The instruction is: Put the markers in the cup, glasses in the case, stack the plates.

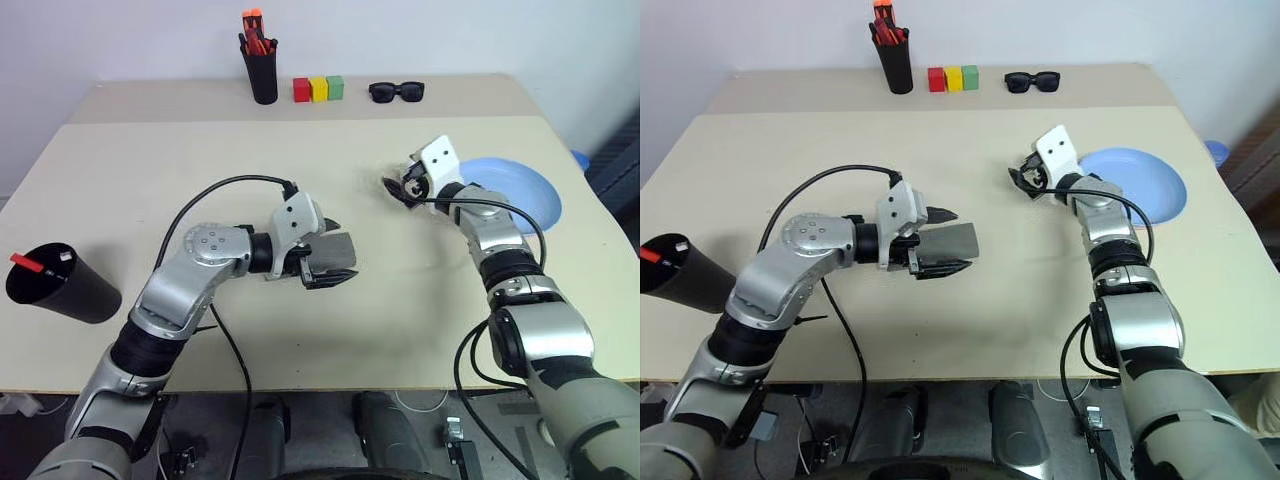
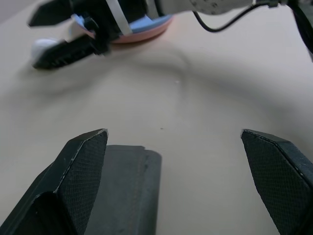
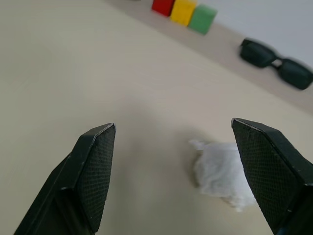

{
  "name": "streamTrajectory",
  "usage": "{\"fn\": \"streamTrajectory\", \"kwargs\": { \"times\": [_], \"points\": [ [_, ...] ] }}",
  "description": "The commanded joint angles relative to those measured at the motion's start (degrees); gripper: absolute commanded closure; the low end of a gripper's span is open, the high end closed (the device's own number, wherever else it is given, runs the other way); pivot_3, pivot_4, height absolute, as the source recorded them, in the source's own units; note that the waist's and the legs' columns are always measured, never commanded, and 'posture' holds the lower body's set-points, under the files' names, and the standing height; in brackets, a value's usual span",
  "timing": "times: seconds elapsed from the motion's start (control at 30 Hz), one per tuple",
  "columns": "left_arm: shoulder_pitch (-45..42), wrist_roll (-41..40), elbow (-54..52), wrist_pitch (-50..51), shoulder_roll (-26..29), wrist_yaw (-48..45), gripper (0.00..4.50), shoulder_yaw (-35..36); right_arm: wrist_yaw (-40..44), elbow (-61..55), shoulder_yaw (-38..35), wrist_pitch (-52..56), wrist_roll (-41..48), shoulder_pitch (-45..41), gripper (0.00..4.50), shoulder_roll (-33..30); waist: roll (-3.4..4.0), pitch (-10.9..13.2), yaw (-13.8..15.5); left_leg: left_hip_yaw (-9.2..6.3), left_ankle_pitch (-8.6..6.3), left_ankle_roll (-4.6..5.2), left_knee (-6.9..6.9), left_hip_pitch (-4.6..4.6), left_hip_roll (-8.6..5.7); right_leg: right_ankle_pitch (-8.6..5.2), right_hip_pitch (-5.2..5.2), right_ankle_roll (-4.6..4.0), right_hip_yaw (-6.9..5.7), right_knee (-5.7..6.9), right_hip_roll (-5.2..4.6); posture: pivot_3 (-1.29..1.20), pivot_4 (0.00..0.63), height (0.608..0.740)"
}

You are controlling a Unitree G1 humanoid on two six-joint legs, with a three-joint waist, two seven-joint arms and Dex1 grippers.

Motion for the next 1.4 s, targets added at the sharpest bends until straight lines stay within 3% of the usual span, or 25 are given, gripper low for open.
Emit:
{"fn": "streamTrajectory", "kwargs": {
  "times": [0.03,0.37,0.67,0.93,1.07,1.27,1.4],
  "points": [
    [0.5,-1.2,-4.2,1.6,0.7,1.8,0.0,2.2,-3.7,3.5,0.5,-2.8,-2.0,-3.5,0.67,0.9,0.0,0.0,0.0,0.0,0.0,0.0,0.0,0.0,0.0,0.0,-0.01,0.0,0.0,0.01,0.0,0.0,0.15,0.74],
    [3.9,-2.7,-10.0,6.0,2.8,6.5,0.0,5.2,-15.6,10.5,3.3,-4.7,-8.5,-7.3,0.67,2.7,0.01,0.0,-0.1,0.0,0.0,0.0,-0.02,0.0,0.0,0.0,-0.03,-0.01,0.01,0.03,0.0,0.0,0.15,0.74],
    [4.8,-4.1,-11.8,7.2,4.4,8.2,0.0,6.3,-18.7,12.8,4.1,-1.9,-11.4,-7.7,0.67,3.8,0.01,0.0,-0.1,0.0,0.0,-0.01,-0.02,0.0,0.0,0.0,-0.04,-0.01,0.01,0.04,0.01,0.0,0.15,0.74],
    [4.7,-5.0,-12.3,7.7,4.9,9.7,0.0,6.5,-24.4,13.7,5.6,-0.4,-14.9,-8.1,4.45,3.1,0.01,0.0,-0.1,0.0,0.0,-0.01,-0.02,0.0,0.0,0.0,-0.04,-0.01,0.01,0.04,0.01,0.0,0.15,0.74],
    [5.2,-5.2,-12.3,7.5,5.0,10.4,0.0,6.6,-25.9,13.9,4.7,0.1,-14.5,-8.1,4.45,3.3,0.01,0.0,-0.2,0.0,0.0,-0.01,-0.04,0.0,0.0,0.0,-0.06,-0.01,0.01,0.04,0.01,0.0,0.15,0.74],
    [5.5,-7.5,-11.5,8.2,3.0,13.0,0.0,10.1,-20.3,13.6,-2.3,1.6,-7.6,-9.1,4.45,3.6,0.01,0.0,-0.1,0.0,0.0,-0.01,-0.03,0.0,0.0,0.0,-0.04,-0.01,0.01,0.04,0.01,0.0,0.15,0.74],
    [5.4,-8.2,-10.9,8.3,3.0,13.0,0.0,10.9,-18.2,13.4,-5.1,3.0,-5.3,-9.7,3.14,2.8,0.01,0.0,-0.1,0.0,0.0,-0.01,-0.04,0.0,0.0,0.0,-0.04,-0.01,0.01,0.04,0.01,0.0,0.15,0.74]
  ]
}}
